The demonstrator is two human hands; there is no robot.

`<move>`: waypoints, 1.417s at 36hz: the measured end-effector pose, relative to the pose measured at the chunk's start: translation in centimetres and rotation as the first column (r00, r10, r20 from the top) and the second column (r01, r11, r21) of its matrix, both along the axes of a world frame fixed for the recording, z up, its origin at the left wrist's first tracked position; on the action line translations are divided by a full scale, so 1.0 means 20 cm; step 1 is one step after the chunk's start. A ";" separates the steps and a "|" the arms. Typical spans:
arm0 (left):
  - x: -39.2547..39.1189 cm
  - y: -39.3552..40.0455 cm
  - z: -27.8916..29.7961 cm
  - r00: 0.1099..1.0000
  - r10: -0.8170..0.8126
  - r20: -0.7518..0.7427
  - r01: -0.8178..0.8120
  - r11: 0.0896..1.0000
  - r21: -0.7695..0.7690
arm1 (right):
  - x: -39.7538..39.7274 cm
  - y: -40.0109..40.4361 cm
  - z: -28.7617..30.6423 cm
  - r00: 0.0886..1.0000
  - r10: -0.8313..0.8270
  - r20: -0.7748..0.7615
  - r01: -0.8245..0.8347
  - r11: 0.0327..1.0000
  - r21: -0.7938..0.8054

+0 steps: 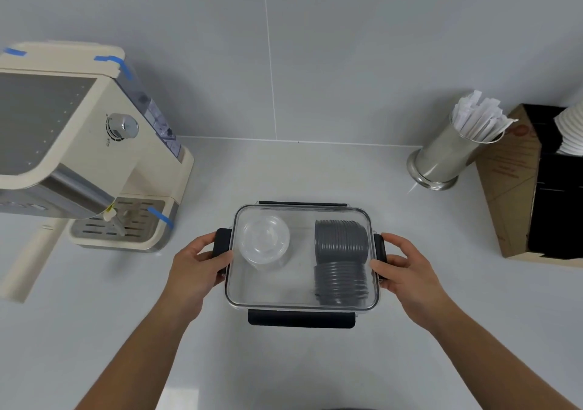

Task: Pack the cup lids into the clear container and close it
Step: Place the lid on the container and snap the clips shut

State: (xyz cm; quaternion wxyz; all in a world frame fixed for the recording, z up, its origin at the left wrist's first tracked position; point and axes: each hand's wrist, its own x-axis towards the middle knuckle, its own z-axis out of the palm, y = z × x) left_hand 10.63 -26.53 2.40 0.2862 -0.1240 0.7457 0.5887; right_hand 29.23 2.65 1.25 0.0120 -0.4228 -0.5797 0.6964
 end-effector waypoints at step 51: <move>0.02 0.01 -0.05 0.987 -0.031 -0.155 0.005 0.987 -0.161 | 0.00 -0.09 0.03 0.994 -0.033 0.104 0.005 0.966 0.259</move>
